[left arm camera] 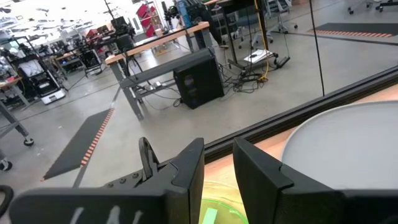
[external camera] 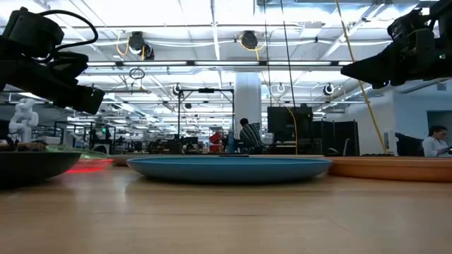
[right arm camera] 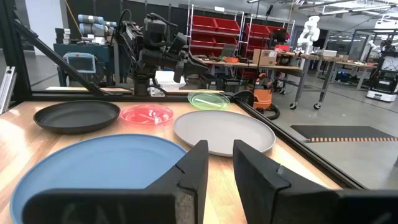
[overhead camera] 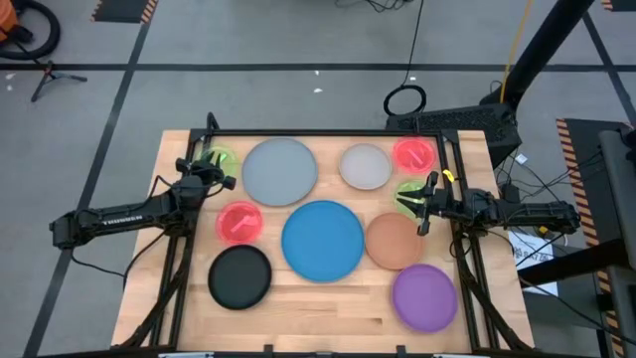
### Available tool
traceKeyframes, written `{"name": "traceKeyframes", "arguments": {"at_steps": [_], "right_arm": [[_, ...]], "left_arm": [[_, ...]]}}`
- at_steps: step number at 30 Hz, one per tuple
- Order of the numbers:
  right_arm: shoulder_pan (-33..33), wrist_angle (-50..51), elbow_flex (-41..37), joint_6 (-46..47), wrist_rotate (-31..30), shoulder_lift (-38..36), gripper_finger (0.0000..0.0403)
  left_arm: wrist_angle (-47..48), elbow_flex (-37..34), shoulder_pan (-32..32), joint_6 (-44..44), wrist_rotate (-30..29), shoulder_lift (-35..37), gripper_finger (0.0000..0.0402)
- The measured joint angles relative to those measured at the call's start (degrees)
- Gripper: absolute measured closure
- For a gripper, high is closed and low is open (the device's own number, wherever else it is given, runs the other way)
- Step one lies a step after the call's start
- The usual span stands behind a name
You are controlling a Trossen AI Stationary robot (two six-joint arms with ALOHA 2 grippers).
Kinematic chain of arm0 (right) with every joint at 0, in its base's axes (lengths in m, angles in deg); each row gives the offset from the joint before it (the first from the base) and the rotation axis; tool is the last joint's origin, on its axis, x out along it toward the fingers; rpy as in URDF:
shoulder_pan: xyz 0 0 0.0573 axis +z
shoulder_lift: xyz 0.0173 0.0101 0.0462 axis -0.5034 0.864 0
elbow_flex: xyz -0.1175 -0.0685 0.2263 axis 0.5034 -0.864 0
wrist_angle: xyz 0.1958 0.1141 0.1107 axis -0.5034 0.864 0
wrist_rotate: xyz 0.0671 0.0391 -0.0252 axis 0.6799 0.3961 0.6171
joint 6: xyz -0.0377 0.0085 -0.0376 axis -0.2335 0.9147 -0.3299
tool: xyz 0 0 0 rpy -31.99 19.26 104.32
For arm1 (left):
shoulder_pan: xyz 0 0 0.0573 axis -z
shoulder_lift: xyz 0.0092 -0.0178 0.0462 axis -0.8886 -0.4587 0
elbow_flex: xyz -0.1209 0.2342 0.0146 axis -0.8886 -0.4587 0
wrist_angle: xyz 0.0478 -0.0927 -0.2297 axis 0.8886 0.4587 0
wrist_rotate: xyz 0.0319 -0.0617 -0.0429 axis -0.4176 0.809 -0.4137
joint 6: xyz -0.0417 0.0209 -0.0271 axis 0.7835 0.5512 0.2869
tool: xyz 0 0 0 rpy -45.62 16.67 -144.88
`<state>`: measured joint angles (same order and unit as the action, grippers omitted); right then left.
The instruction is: Stack plastic plates
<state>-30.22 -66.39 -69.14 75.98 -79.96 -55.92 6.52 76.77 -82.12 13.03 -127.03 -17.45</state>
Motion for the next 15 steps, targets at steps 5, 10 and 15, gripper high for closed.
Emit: {"name": "traceKeyframes", "arguments": {"at_steps": [5, 10, 15], "right_arm": [[0.1, -0.13, -0.01, 12.69, 0.49, 0.01, 0.0335], [0.1, -0.74, 0.0, 29.88, 5.58, 0.13, 0.0335], [0.12, -3.7, -0.01, 29.15, 9.0, 0.26, 0.0335]], "left_arm": [[-0.01, 0.0, 0.0, 0.0, 0.0, 0.01, 0.0309], [0.01, 0.0, 0.0, 0.0, 0.0, -0.01, 0.0309], [0.0, 0.0, 0.0, 0.0, -0.01, 0.0, 0.0309]]}}
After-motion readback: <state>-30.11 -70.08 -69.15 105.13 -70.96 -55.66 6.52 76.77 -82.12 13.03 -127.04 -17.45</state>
